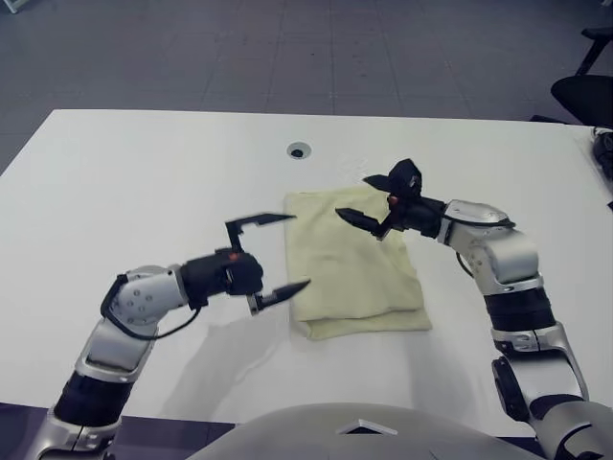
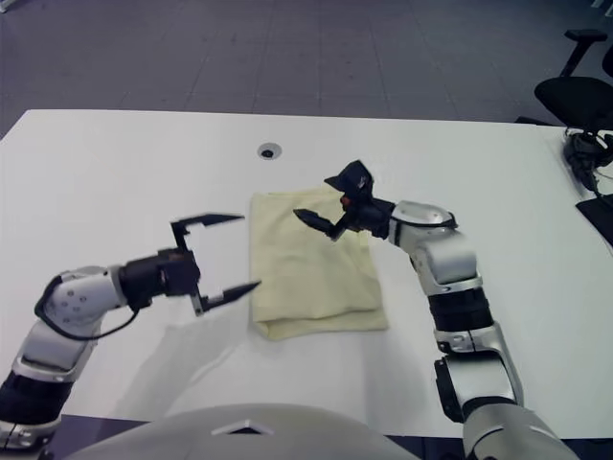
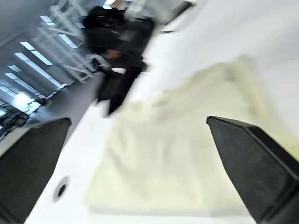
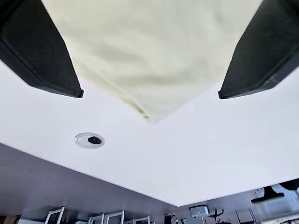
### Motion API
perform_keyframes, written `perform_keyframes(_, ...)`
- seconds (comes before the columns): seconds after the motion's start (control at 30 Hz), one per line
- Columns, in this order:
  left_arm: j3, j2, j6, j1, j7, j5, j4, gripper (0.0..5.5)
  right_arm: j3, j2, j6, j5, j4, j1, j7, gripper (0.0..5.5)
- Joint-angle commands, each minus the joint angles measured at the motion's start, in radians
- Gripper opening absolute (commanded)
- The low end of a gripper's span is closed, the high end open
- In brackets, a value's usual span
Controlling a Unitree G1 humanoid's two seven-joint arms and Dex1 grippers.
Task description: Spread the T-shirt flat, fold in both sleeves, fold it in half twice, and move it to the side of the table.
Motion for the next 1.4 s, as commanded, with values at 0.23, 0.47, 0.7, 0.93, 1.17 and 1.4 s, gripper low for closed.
perform_keyframes(0.23, -0.120, 0.105, -0.085, 0.089, -0.038, 0.234, -0.074, 5.38, -0.102, -0.021, 0.033, -0.021, -0.236, 0.161, -0.175, 5.40)
perform_keyframes(0.47, -0.156, 0.114, -0.111, 0.049, -0.005, 0.387, 0.009, 5.19, -0.113, 0.077, -0.032, -0.036, -0.214, 0.222, -0.286, 5.40)
perform_keyframes(0.7, -0.194, 0.084, -0.096, 0.045, 0.067, 0.505, 0.069, 3.84, -0.090, 0.082, -0.044, -0.042, -0.192, 0.211, -0.280, 5.40)
perform_keyframes(0.93, -0.236, 0.070, -0.101, 0.039, 0.087, 0.518, 0.085, 2.68, -0.082, 0.080, -0.049, -0.040, -0.185, 0.208, -0.272, 5.40)
perform_keyframes(1.17, -0.255, 0.080, -0.097, 0.035, 0.088, 0.524, 0.096, 1.40, -0.078, 0.080, -0.049, -0.041, -0.187, 0.210, -0.274, 5.40)
perform_keyframes(1.4, -0.264, 0.082, -0.088, 0.035, 0.088, 0.529, 0.100, 0.18, -0.074, 0.074, -0.051, -0.043, -0.192, 0.211, -0.269, 5.40)
